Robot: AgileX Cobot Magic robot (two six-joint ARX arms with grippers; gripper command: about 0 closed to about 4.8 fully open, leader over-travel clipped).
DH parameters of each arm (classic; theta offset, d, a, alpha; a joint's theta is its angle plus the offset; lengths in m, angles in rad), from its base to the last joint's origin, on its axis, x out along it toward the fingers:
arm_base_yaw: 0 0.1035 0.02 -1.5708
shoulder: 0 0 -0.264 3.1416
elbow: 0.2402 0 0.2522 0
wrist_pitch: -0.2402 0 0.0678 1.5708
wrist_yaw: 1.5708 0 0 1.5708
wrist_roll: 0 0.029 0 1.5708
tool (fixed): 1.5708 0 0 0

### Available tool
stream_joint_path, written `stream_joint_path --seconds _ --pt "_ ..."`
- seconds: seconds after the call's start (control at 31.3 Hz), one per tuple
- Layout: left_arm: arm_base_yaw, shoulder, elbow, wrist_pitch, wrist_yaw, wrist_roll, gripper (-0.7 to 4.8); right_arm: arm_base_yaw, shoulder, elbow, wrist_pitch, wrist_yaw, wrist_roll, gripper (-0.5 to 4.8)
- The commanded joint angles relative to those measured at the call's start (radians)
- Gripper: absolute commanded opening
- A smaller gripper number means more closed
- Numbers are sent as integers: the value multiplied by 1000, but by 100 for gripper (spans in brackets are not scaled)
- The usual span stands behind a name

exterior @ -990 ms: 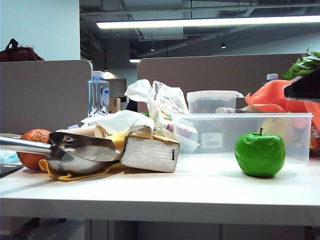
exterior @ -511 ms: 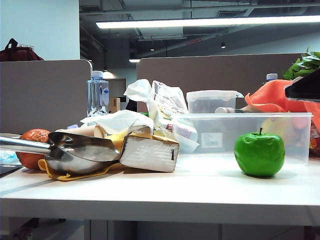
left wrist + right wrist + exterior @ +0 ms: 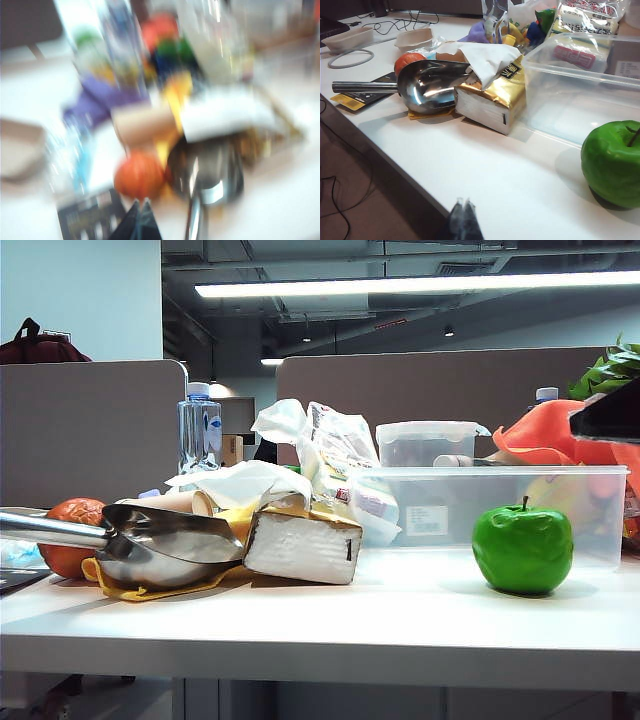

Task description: Pick up the metal ice scoop from the table and place it inside the transparent plastic box.

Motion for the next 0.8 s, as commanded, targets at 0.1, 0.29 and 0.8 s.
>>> stream_joint_path --seconds 0.1,0.29,0.8 --pt "-7 245 137 -197 74 118 171 3 2 2 17 0 0 -1" --pt "-79 450 196 -249 64 122 402 5 1 2 17 2 0 -1" --pt "-211 848 197 -292 -138 158 404 5 2 2 17 1 0 -1"
